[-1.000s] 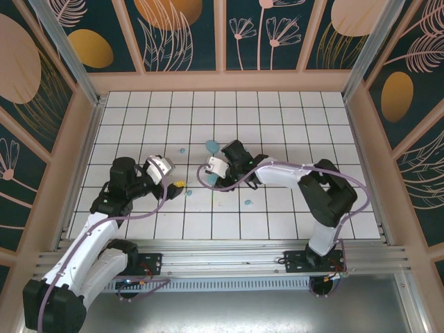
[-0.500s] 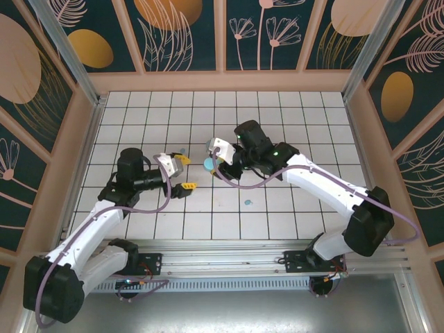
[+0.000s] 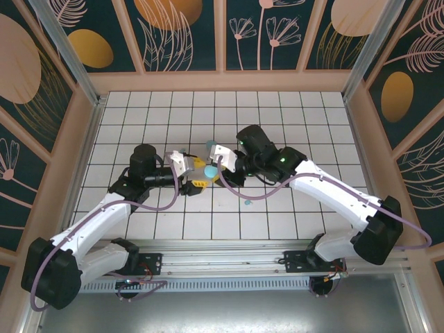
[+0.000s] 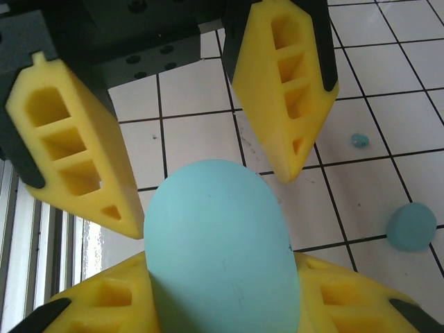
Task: Insert wireless bluetooth earbuds into charging case
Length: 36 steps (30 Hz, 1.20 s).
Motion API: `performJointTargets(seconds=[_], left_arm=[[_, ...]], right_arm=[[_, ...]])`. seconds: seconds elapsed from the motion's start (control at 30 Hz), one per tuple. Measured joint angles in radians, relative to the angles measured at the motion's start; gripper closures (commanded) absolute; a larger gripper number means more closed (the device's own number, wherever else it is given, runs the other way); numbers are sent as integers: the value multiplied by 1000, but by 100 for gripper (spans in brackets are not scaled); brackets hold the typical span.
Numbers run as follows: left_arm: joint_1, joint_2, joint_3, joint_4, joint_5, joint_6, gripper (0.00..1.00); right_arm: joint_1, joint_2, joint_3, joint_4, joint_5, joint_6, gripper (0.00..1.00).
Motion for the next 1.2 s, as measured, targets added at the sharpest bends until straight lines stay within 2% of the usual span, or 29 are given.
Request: performJointTargets(seconds=[0.3, 0.5, 1.2], left_arm=[[-1, 6, 0, 21, 43, -31, 52], [-4, 14, 0, 23, 53, -39, 41], [-6, 35, 0, 14, 71, -37, 52]], right_arm=[[9, -3, -17, 0, 11, -17, 75], [13, -3, -21, 0, 11, -24, 75], [14, -3, -21, 0, 10, -35, 75]])
